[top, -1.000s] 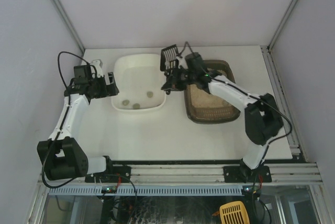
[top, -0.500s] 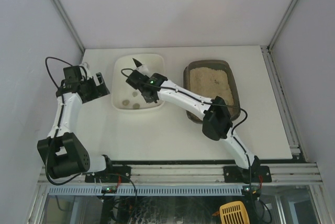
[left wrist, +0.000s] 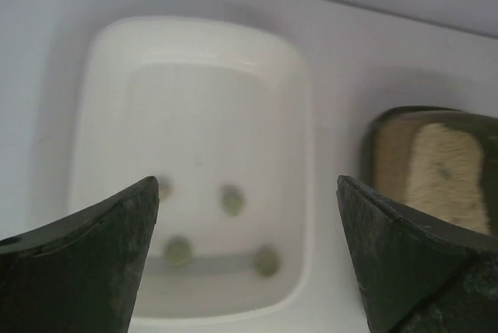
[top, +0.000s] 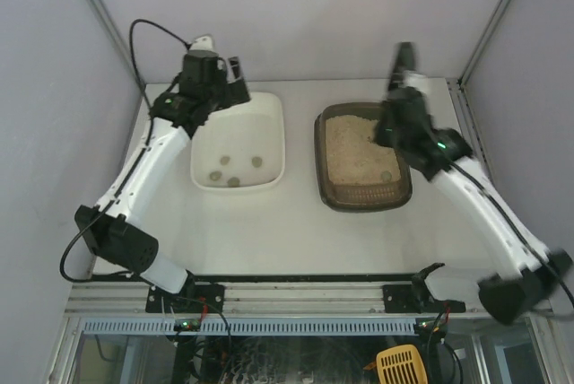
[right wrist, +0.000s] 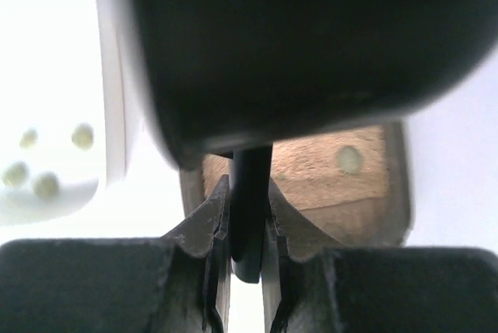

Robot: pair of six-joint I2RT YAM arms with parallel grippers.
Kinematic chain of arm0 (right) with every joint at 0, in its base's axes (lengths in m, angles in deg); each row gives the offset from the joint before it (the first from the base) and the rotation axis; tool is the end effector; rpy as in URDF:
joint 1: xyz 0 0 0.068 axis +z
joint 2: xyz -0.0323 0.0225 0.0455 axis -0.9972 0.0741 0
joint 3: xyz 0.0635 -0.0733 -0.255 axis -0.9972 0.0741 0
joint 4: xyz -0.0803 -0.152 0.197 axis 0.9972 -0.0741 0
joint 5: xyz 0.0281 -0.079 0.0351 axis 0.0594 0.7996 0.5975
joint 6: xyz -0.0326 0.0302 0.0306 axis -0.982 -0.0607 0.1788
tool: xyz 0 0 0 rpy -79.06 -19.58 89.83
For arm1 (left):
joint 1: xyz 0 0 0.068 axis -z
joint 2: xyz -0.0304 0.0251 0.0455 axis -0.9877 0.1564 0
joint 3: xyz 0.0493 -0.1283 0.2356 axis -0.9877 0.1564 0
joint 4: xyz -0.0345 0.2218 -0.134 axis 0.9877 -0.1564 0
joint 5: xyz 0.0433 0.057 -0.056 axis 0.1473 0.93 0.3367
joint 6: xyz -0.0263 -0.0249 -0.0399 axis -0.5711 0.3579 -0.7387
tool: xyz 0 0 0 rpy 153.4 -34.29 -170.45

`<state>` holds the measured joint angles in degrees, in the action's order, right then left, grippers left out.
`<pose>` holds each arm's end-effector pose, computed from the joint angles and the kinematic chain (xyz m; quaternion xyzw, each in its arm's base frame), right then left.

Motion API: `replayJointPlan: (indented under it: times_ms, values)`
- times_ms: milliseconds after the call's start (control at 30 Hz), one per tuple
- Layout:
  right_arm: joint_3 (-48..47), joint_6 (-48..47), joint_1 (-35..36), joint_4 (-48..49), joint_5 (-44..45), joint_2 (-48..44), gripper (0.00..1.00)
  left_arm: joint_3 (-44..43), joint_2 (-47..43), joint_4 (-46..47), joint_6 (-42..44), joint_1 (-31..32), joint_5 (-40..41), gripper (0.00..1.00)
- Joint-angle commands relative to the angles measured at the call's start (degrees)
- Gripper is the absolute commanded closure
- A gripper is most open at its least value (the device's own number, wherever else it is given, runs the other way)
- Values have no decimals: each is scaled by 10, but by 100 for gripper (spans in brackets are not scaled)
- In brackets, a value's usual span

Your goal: Clean the litter box

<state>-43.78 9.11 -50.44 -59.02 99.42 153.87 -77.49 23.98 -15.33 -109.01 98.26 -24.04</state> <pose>0.2422 0.1550 0.3807 0.0096 0.9011 0.0518 0.4305 0.3213 -0.0905 0.4116 -0.0984 0.8649 -0.0601 0.4885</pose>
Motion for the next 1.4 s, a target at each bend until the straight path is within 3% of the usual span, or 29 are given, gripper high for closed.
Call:
replayJointPlan:
  times_ms: [0, 100, 300, 600, 700, 800, 867, 1067, 1267, 1367]
  values:
    - [134, 66, -105, 43, -140, -174, 100, -34, 69, 58, -172, 108, 102, 0]
    - [205, 88, -138, 10, -135, -295, 100, -115, 163, 37, -201, 194, 162, 0]
    - [241, 96, -212, -84, -124, -448, 100, -303, 364, -62, -237, 260, 178, 2]
    - [261, 54, -270, -122, -134, -463, 100, -277, 427, -25, -226, 285, 177, 9]
    - [271, 50, -285, -101, -158, -462, 100, -273, 444, -13, -210, 285, 172, 24]
    - [279, 47, -298, -91, -175, -458, 100, -271, 453, 11, -145, 285, 148, 51]
    - [283, 45, -307, -87, -185, -457, 100, -268, 453, 30, -93, 285, 124, 62]
    - [294, 40, -330, -77, -212, -466, 100, -284, 465, 43, 61, 285, 82, 69]
    - [295, 35, -344, -81, -217, -474, 100, -317, 472, 52, 270, 285, -15, 98]
    - [299, 35, -349, -83, -208, -474, 100, -339, 471, 58, 375, 286, -51, 100]
